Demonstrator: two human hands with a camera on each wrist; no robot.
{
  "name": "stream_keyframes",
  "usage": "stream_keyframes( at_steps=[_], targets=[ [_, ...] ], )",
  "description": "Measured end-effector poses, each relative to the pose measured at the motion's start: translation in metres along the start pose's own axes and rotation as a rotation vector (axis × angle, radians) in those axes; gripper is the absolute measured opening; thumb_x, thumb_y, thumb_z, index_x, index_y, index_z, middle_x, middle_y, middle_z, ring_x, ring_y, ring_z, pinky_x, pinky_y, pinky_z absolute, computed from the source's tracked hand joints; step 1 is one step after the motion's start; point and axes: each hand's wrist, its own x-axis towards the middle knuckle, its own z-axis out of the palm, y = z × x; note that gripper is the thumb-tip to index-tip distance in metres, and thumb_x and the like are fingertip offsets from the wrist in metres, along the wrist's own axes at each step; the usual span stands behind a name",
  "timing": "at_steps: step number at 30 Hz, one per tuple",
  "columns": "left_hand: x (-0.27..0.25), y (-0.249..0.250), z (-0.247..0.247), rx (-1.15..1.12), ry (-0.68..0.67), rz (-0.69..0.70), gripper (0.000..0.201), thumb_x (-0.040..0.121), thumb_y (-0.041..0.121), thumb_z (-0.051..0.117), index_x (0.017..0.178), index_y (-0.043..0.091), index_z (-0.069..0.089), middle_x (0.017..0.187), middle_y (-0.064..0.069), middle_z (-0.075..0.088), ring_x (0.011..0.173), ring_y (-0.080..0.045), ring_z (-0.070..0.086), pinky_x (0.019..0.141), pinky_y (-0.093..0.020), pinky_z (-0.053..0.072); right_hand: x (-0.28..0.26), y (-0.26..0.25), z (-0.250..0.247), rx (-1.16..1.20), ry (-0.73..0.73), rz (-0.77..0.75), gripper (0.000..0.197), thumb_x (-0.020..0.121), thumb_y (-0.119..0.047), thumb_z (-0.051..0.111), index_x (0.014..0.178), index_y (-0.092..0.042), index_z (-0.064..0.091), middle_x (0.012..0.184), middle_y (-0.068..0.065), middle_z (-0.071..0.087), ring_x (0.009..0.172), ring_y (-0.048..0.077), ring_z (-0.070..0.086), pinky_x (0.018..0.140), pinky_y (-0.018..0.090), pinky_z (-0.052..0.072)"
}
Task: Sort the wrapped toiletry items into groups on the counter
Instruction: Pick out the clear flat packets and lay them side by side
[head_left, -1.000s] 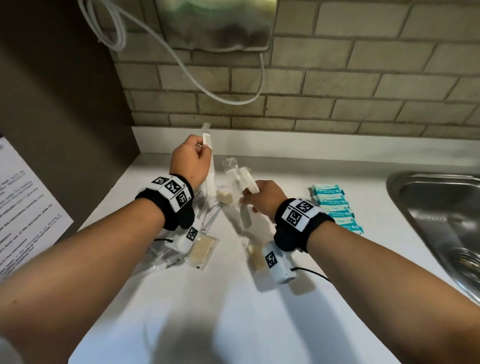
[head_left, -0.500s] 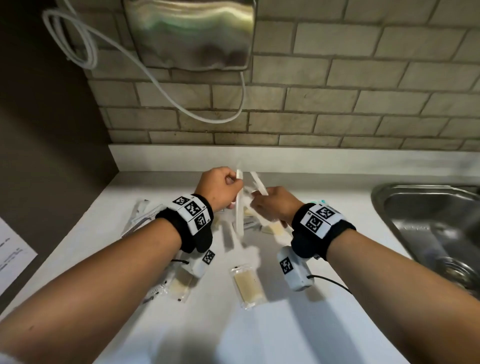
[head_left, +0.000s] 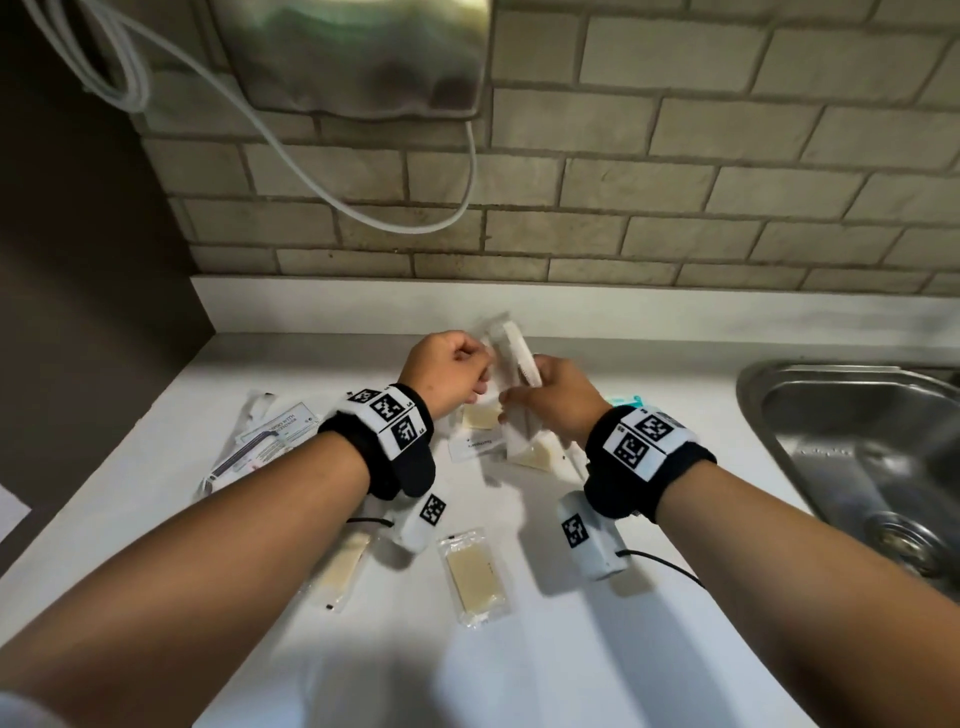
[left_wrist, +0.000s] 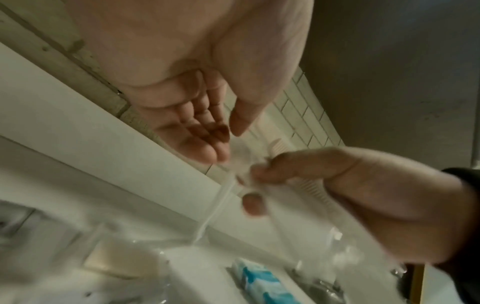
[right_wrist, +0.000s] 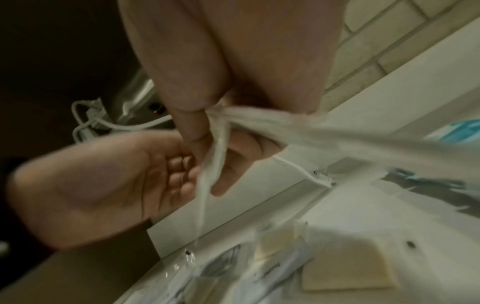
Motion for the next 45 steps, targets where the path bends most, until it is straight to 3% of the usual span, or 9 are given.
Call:
stream_keyframes(
  at_steps=[3, 7, 10, 16, 21, 26, 32, 39, 45],
  targets=[
    [0.009, -0.017, 0.005, 0.339, -0.033, 0.012, 0.014, 0.088, 0.021, 0.063, 0.100, 0.013, 0.064, 0.092, -0.002, 0.064, 0.087, -0.021, 0.061, 0.075, -0.026, 0.049, 0.004, -0.002, -0.020, 0.033, 0.120, 0.003, 0.011, 0.084, -0.010, 0.067, 0.085, -0.015, 0.057, 0.068, 0.007, 0.072, 0.057, 0.025, 0.068, 0.040, 0.027, 0.048],
    [0.005, -0.024, 0.031, 0.721, -0.378, 0.045, 0.086, 0.076, 0.041, 0.076, 0.147, 0.022, 0.031, 0.149, -0.008, 0.034, 0.137, -0.030, 0.032, 0.110, -0.037, 0.032, 0.007, -0.009, -0.040, 0.042, 0.120, -0.021, 0.013, 0.081, -0.012, 0.067, 0.090, -0.010, 0.058, 0.069, 0.010, 0.071, 0.043, 0.017, 0.059, 0.035, 0.021, 0.039],
    [0.006, -0.023, 0.053, 0.823, -0.469, 0.107, 0.093, 0.068, 0.058, 0.076, 0.142, 0.020, 0.033, 0.141, -0.007, 0.040, 0.132, -0.027, 0.036, 0.109, -0.038, 0.035, 0.007, -0.002, -0.046, -0.043, 0.046, 0.017, 0.026, 0.072, -0.019, 0.069, 0.094, -0.005, 0.066, 0.080, 0.017, 0.073, 0.065, 0.032, 0.067, 0.061, 0.047, 0.055],
    [0.007, -0.050, 0.069, 1.280, -0.747, 0.126, 0.084, 0.076, 0.081, 0.039, 0.145, 0.035, 0.028, 0.159, 0.000, 0.019, 0.148, -0.033, 0.009, 0.119, -0.049, 0.014, -0.002, 0.019, -0.043, -0.053, -0.064, 0.129, 0.013, 0.081, -0.007, 0.066, 0.093, -0.002, 0.067, 0.077, 0.011, 0.064, 0.065, 0.022, 0.058, 0.056, 0.025, 0.044],
    [0.013, -0.062, 0.043, 1.145, -0.847, 0.129, 0.079, 0.078, 0.081, 0.028, 0.147, 0.045, 0.026, 0.164, 0.002, 0.006, 0.150, -0.032, -0.006, 0.118, -0.055, 0.003, -0.001, 0.027, -0.037, -0.013, -0.085, 0.130, 0.004, 0.080, -0.010, 0.067, 0.080, -0.012, 0.065, 0.078, 0.017, 0.066, 0.070, 0.028, 0.060, 0.063, 0.035, 0.043],
    [0.015, -0.061, 0.003, 1.125, -0.787, -0.004, 0.064, 0.099, 0.047, 0.043, 0.154, 0.034, 0.013, 0.164, 0.002, -0.004, 0.150, -0.033, -0.008, 0.120, -0.050, 0.002, 0.004, 0.016, -0.042, 0.019, 0.001, 0.105, 0.025, 0.070, -0.020, 0.064, 0.091, -0.007, 0.063, 0.070, 0.012, 0.074, 0.074, 0.045, 0.066, 0.067, 0.050, 0.042],
    [0.024, -0.038, 0.012, 1.006, -0.566, -0.026, 0.048, 0.070, 0.036, 0.065, 0.116, 0.051, 0.059, 0.135, 0.003, 0.049, 0.122, -0.022, 0.055, 0.105, -0.032, 0.043, 0.006, 0.006, -0.054, 0.007, 0.130, 0.096, 0.005, 0.084, -0.012, 0.059, 0.088, -0.010, 0.058, 0.063, 0.006, 0.072, 0.047, 0.023, 0.052, 0.036, 0.018, 0.028],
    [0.027, -0.012, 0.091, 0.971, -0.627, 0.220, 0.051, 0.094, 0.033, 0.058, 0.139, 0.010, 0.047, 0.145, -0.012, 0.046, 0.133, -0.029, 0.042, 0.107, -0.033, 0.034, 0.003, 0.007, -0.065, 0.037, 0.236, 0.089, 0.008, 0.087, -0.005, 0.060, 0.095, -0.006, 0.059, 0.073, 0.012, 0.062, 0.034, 0.004, 0.052, 0.028, 0.012, 0.030],
    [0.013, -0.038, 0.077, 1.121, -0.736, 0.228, 0.067, 0.094, 0.056, 0.042, 0.151, 0.024, 0.029, 0.161, -0.005, 0.016, 0.145, -0.031, 0.021, 0.117, -0.042, 0.023, -0.001, 0.013, -0.063, 0.052, 0.197, 0.117, 0.007, 0.088, -0.007, 0.060, 0.093, -0.011, 0.057, 0.076, 0.018, 0.068, 0.048, 0.021, 0.060, 0.031, 0.013, 0.030]
  ],
)
